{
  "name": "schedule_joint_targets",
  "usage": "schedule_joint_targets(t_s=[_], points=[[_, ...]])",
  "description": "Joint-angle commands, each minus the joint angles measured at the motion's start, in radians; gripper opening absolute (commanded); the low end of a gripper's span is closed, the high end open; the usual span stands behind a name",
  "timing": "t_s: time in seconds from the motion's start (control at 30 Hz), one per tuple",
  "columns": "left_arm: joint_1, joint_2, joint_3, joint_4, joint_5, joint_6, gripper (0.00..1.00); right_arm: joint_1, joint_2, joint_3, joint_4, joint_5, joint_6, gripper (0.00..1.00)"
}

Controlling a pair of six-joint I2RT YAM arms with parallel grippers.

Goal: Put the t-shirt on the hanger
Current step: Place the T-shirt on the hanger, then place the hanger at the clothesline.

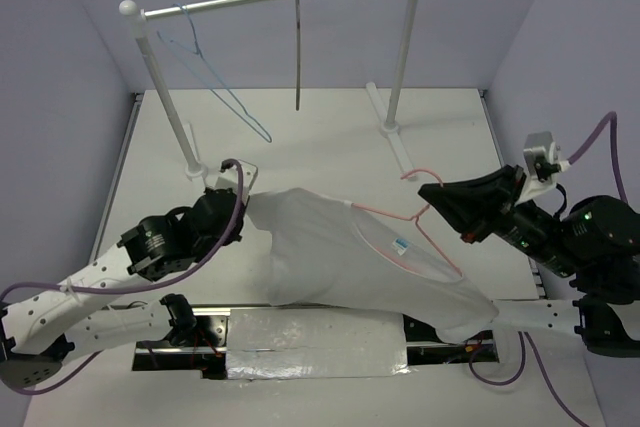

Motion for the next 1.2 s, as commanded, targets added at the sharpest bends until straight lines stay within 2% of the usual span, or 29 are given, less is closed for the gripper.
schedule_joint_targets(t_s=[0.0, 0.1, 0.13, 0.2, 0.3, 0.4, 0.43, 0.47, 0.53, 0.57, 0.67, 0.7, 0.8, 0.9, 1.17], points=[[0.018, -0.039, 0.079, -0.056, -0.087, -0.024, 0.00, -0.002, 0.125, 0.127, 0.019, -0.003, -0.060, 0.00], [0.022, -0.036, 0.115, -0.097, -0.128, -0.031, 0.34, 0.000, 0.193, 0.181, 0.025, -0.029, -0.071, 0.00], [0.022, -0.036, 0.124, -0.105, -0.148, -0.028, 0.55, 0.000, 0.223, 0.193, 0.031, -0.031, -0.074, 0.00], [0.022, -0.041, 0.174, -0.123, -0.162, -0.024, 0.64, 0.000, 0.257, 0.202, 0.031, -0.028, -0.089, 0.00], [0.022, -0.050, 0.272, -0.158, -0.162, 0.008, 0.66, 0.000, 0.320, 0.216, 0.016, -0.008, -0.106, 0.00], [0.022, -0.064, 0.358, -0.142, -0.102, 0.079, 0.64, 0.000, 0.346, 0.210, 0.024, -0.009, -0.106, 0.00], [0.022, -0.065, 0.372, -0.128, -0.063, 0.105, 0.64, 0.000, 0.351, 0.204, 0.033, -0.009, -0.099, 0.00], [0.022, -0.067, 0.382, -0.079, 0.061, 0.167, 0.65, 0.000, 0.352, 0.199, 0.039, -0.017, -0.096, 0.00], [0.022, -0.049, 0.382, -0.033, 0.189, 0.223, 0.68, 0.000, 0.363, 0.190, 0.048, -0.034, -0.088, 0.00], [0.022, -0.036, 0.380, 0.002, 0.315, 0.270, 0.68, 0.000, 0.369, 0.187, 0.056, -0.046, -0.086, 0.00], [0.022, 0.013, 0.363, 0.048, 0.453, 0.324, 0.68, -0.002, 0.388, 0.162, 0.094, -0.107, -0.074, 0.00], [0.022, 0.020, 0.356, 0.070, 0.543, 0.359, 0.68, 0.000, 0.394, 0.147, 0.105, -0.136, -0.070, 0.00], [0.021, 0.004, 0.297, 0.162, 0.663, 0.424, 0.73, 0.000, 0.405, 0.116, 0.152, -0.196, -0.048, 0.00], [0.021, -0.039, 0.241, 0.231, 0.735, 0.447, 0.75, 0.000, 0.414, 0.083, 0.191, -0.227, -0.037, 0.00], [0.021, -0.062, 0.170, 0.257, 0.890, 0.463, 0.75, 0.000, 0.437, 0.024, 0.266, -0.252, -0.030, 0.00]])
